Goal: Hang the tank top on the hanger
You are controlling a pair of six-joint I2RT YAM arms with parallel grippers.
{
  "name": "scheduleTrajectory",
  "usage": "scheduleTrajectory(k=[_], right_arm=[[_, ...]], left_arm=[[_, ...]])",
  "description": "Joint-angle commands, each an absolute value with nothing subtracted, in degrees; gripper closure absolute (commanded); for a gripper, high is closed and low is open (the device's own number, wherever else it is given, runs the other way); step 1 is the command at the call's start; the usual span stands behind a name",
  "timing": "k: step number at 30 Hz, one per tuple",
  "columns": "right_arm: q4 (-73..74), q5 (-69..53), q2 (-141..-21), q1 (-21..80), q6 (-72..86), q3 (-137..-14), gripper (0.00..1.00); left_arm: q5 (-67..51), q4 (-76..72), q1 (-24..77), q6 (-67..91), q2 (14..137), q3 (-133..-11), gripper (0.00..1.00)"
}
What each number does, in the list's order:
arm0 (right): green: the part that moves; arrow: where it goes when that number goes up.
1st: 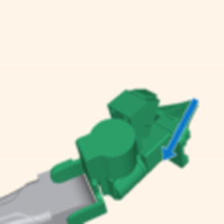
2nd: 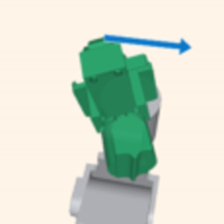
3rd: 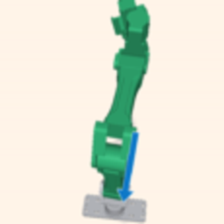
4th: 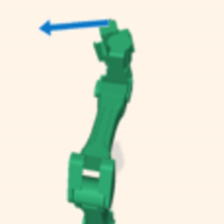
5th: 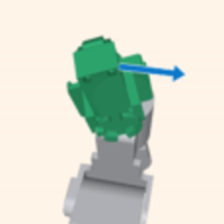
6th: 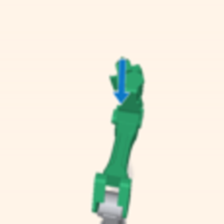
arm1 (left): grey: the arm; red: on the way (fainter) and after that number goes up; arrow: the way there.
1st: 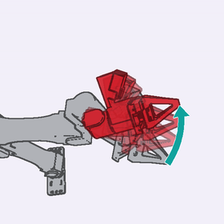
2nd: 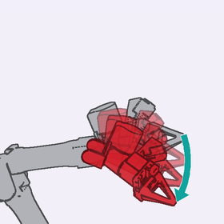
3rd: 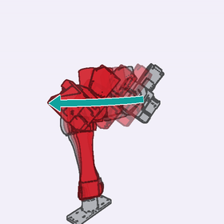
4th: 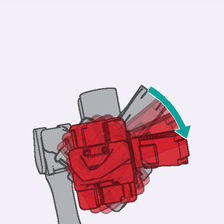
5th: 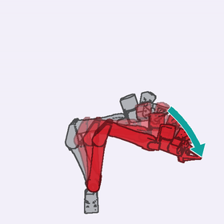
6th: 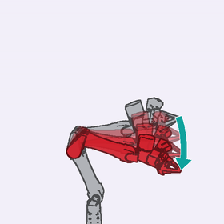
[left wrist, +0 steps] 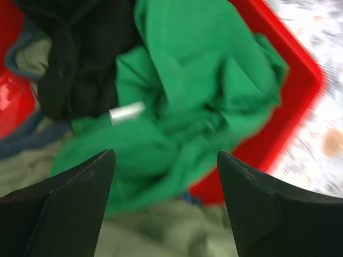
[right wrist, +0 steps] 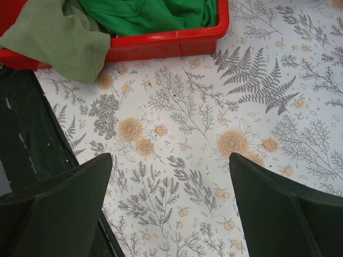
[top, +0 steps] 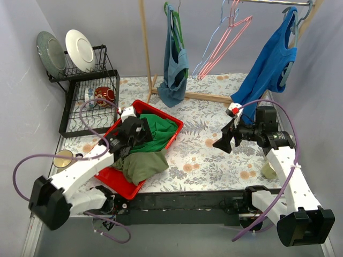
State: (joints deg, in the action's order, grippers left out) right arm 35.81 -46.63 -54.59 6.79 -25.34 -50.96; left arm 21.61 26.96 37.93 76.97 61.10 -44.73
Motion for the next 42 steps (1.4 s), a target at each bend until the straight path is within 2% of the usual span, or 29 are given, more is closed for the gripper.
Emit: scheduleTrajectory(k=[1,6,12,15,16,17,19,26,33,36,42], right_arm=[[32.8,-46.2,-53.7,7.0,-26.2,-50.4,0.01],[31.9,-46.1,-53.0,7.2,-26.2,-48.9,0.02],[31.3,-46.0,-52.7,7.2,-26.2,-47.9,0.01],[31.2,-46.1,-52.4,7.2,-26.2,-47.8,0.02],[31.3,-46.1,-52.3,7.2,-26.2,-47.8,0.02],[31.3,-46.1,-52.2,7.2,-26.2,-47.8,0.01],[31.5,-46.1,-51.9,7.2,-26.2,-47.8,0.02],[34.4,-43.9,-51.2,7.2,-28.5,-50.8,0.02],[39.4,-44.1,-51.0,7.2,-33.3,-56.9,0.01],[40.2,-44.7,-51.0,7.2,-33.5,-59.0,0.02],[41.3,-47.5,-51.0,7.2,-33.9,-62.2,0.02]], left_arm=[[17.2,20.8,31.9,72.6,70.4,-49.8,0.26],[18.5,19.3,30.8,73.1,79.7,-55.1,0.37],[20.3,18.8,30.1,72.2,83.5,-58.6,0.44],[20.0,18.8,29.9,71.5,84.5,-59.1,0.58],[19.9,18.8,29.8,71.2,84.6,-59.3,0.71],[19.3,18.8,29.7,71.0,84.5,-59.7,0.78],[18.7,19.1,29.7,70.6,84.1,-60.1,1.00],[13.8,20.7,29.6,70.0,74.4,-67.1,1.00],[3.1,20.0,29.6,68.7,64.9,-77.1,1.00],[0.7,19.3,29.6,69.2,63.5,-81.3,1.00],[-13.6,15.8,29.6,73.3,64.9,-90.9,1.00]])
